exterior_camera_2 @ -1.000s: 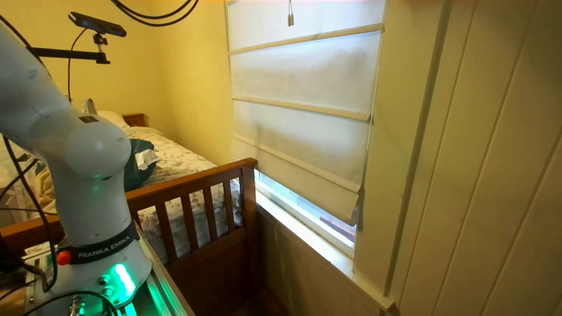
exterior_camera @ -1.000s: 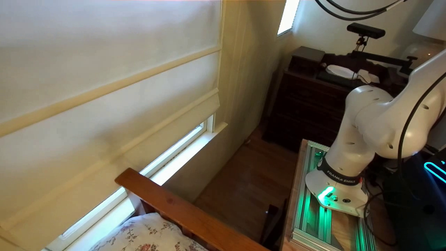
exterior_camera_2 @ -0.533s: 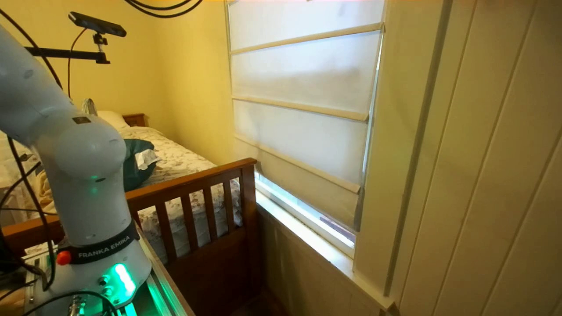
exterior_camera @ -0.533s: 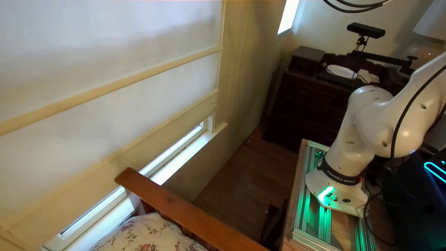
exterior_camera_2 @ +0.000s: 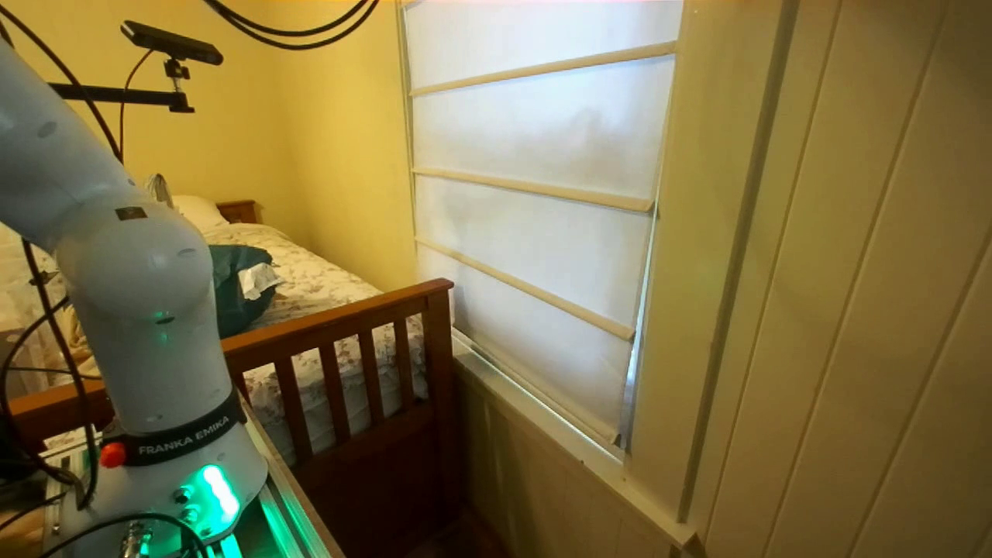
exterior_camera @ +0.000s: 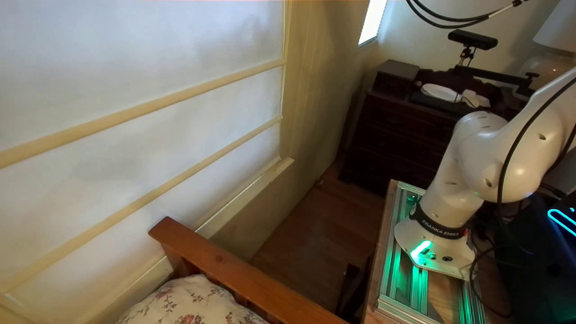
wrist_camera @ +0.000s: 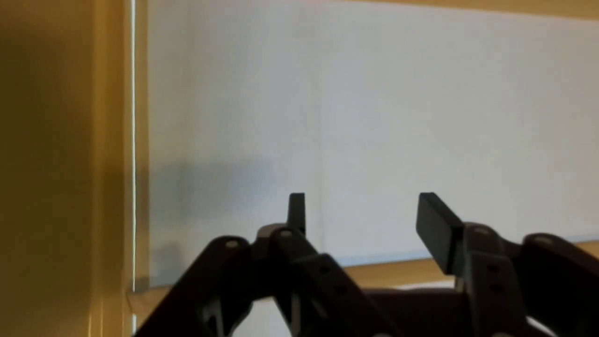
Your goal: Close the blinds
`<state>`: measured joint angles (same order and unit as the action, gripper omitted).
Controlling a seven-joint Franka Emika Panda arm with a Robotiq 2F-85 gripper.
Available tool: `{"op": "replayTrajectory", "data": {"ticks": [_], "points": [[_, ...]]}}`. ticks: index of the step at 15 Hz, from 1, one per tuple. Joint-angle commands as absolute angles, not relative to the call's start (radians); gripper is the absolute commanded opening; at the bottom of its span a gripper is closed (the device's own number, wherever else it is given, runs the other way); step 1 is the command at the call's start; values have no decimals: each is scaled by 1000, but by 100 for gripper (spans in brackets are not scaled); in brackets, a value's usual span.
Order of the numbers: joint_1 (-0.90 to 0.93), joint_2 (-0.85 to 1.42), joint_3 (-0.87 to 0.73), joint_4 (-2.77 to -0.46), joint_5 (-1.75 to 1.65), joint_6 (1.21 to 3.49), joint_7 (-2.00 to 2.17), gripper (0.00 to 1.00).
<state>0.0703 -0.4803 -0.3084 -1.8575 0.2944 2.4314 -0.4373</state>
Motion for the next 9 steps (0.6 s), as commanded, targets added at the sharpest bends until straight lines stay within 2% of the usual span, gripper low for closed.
{"op": "replayTrajectory", "data": {"ticks": [1,3,9], "points": [[8,-490,-277,-1875,189,2249,-402,95],[-15,-491,-267,-1883,143,2141,-406,100],[-72,-498,-232,-1945,35,1944,-377,100]]}}
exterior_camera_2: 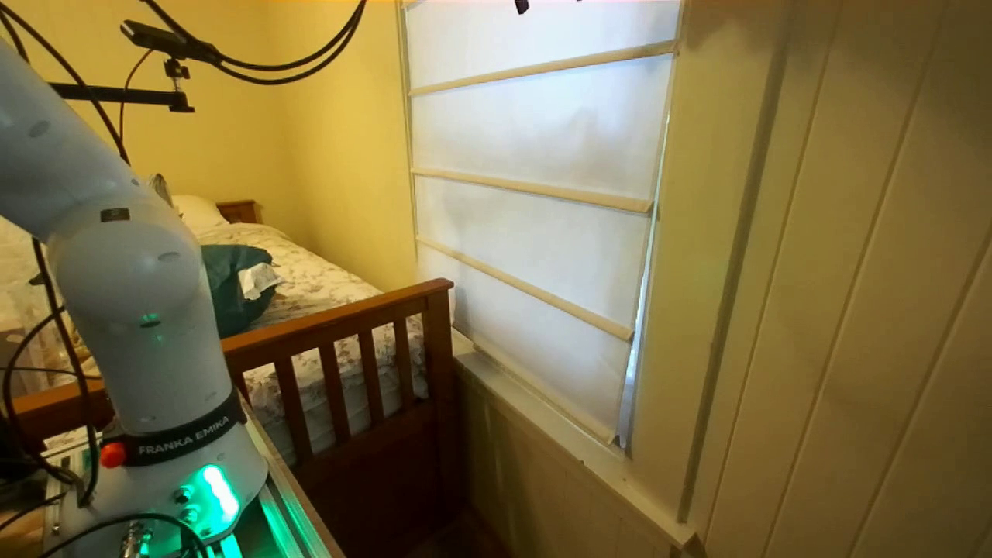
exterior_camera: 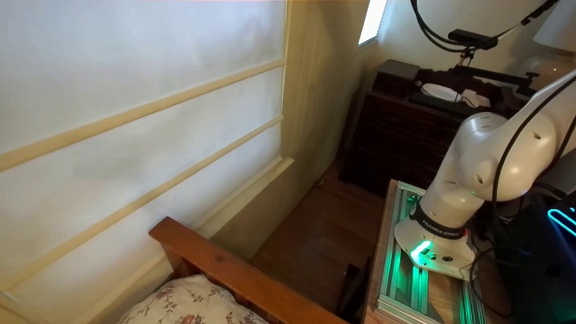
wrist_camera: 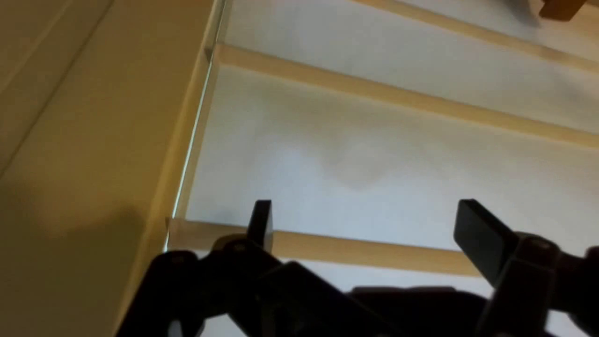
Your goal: Close the blinds
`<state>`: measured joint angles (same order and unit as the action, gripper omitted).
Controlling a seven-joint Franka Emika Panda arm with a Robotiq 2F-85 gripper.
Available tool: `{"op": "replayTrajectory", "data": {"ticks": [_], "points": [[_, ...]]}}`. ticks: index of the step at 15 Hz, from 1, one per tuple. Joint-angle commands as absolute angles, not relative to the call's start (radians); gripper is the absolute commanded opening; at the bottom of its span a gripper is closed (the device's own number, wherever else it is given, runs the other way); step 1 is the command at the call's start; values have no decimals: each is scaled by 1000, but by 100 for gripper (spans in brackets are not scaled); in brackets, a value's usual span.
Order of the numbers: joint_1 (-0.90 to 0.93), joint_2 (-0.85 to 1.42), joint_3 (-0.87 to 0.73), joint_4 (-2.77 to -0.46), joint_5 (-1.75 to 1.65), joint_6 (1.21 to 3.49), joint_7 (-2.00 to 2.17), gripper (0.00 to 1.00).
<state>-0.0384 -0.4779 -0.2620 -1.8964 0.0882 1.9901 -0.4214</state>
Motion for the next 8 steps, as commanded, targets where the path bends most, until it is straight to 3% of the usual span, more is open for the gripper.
{"op": "replayTrajectory", "data": {"ticks": [1,8], "points": [[-78,-498,-230,-1961,30,1938,-362,100],[-124,-547,-199,-2169,47,1950,-173,100]]}}
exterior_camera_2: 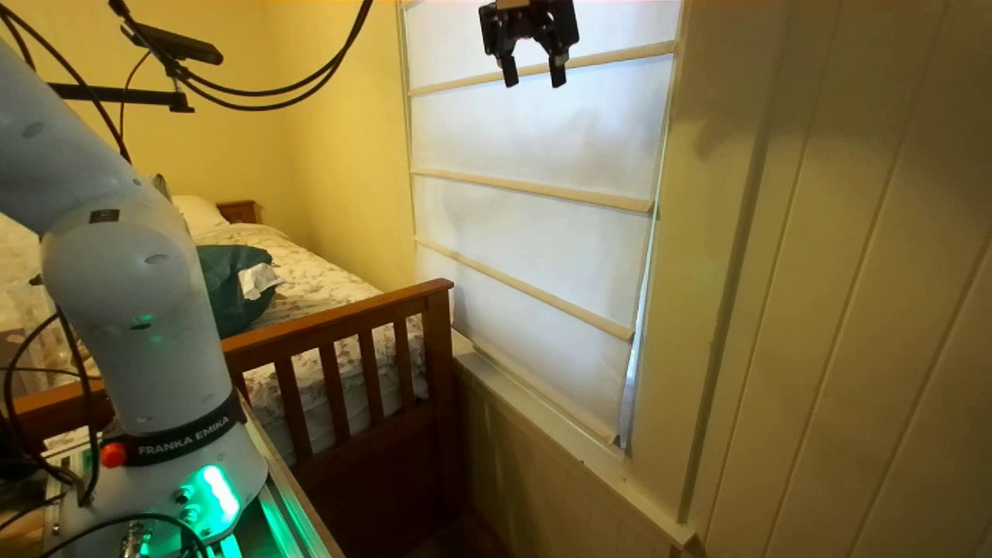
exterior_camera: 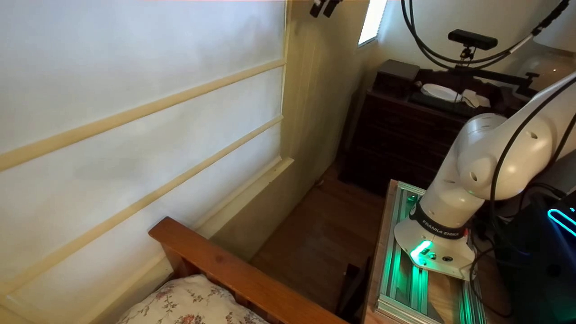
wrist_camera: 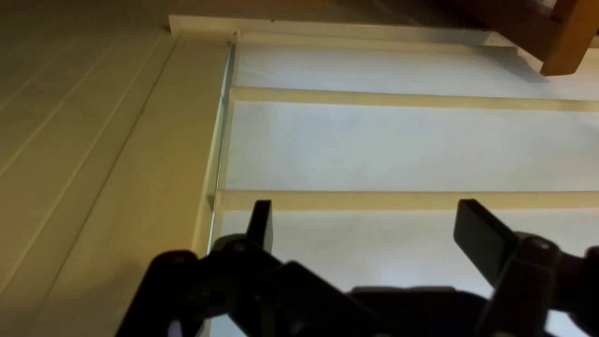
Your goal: Close the blinds
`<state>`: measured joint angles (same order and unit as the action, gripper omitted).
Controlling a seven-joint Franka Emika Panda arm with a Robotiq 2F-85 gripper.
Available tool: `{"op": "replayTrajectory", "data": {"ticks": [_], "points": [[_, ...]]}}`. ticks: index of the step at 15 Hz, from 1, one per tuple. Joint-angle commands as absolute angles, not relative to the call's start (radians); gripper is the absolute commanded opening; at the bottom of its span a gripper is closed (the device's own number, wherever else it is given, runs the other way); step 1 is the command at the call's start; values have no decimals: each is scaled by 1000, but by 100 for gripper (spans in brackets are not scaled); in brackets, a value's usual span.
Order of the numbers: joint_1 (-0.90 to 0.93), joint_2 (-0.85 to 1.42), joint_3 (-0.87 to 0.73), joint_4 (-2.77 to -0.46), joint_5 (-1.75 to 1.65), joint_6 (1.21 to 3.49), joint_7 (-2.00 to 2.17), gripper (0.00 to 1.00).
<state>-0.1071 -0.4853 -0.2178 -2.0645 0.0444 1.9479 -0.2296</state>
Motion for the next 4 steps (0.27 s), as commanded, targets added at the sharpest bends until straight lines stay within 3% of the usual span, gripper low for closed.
{"op": "replayTrajectory", "data": {"ticks": [1,4], "points": [[-111,-489,-214,-2090,46,1945,-214,100],[-113,-505,-210,-2138,47,1945,-193,100]]}}
